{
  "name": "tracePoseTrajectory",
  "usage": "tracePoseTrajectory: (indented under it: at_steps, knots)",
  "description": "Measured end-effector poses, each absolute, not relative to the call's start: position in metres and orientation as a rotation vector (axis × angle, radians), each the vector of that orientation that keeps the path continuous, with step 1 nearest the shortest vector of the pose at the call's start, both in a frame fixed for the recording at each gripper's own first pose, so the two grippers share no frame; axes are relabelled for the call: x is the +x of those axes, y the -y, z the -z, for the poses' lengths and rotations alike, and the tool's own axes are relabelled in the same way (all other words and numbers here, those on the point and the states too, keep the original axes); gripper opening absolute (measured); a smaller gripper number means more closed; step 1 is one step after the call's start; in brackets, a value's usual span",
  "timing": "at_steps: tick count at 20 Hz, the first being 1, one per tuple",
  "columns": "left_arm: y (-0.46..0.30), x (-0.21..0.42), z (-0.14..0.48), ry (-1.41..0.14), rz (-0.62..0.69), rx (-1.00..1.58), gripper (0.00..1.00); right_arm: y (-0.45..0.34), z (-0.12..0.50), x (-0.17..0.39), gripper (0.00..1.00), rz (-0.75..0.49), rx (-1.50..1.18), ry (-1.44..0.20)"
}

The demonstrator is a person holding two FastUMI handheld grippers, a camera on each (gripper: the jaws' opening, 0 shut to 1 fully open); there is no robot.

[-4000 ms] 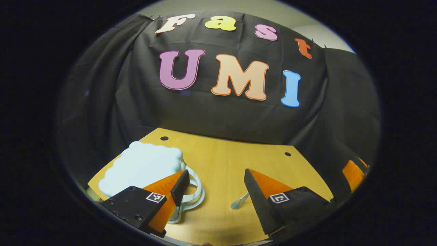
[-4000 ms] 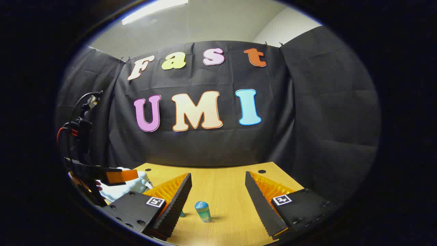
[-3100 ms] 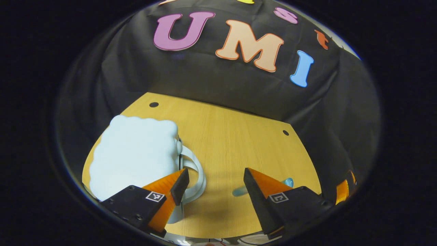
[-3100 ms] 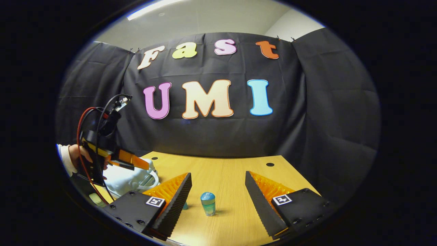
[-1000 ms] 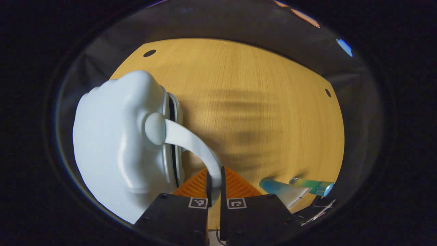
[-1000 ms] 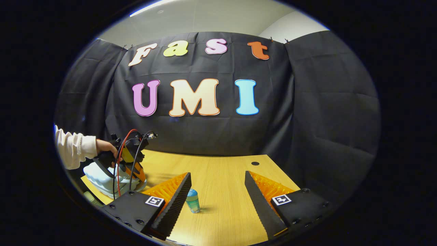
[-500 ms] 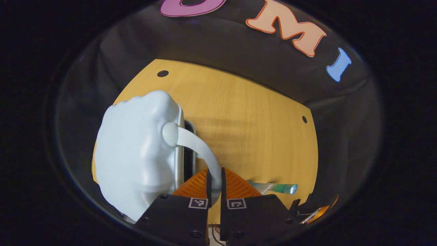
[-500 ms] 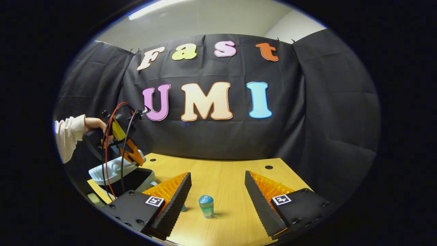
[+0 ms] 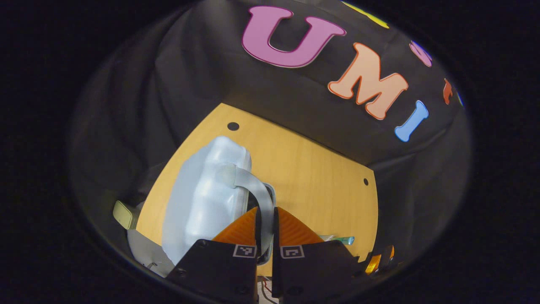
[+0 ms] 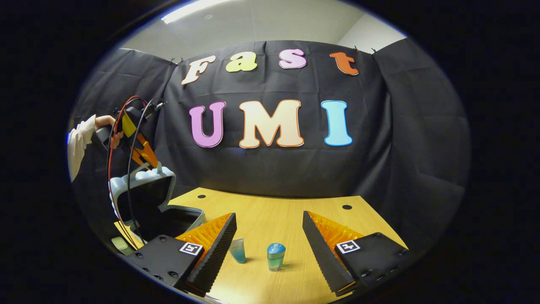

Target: First open the suitcase, pack the skin care products into it, and then close the suitcase.

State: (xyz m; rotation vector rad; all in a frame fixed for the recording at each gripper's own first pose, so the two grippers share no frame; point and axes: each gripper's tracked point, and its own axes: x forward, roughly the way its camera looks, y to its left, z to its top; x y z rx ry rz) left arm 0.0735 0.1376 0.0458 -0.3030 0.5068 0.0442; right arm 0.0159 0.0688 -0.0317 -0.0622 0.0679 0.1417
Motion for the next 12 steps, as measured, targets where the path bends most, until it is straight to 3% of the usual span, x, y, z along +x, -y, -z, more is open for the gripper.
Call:
tracePoseTrajectory:
  at_steps: [12]
  knots:
    - [-0.313,0.030,-0.046,-0.490,-0.303,-0.148,0.06,-0.141,0.040,0.018,0.99,-0.184,-0.061,-0.069]
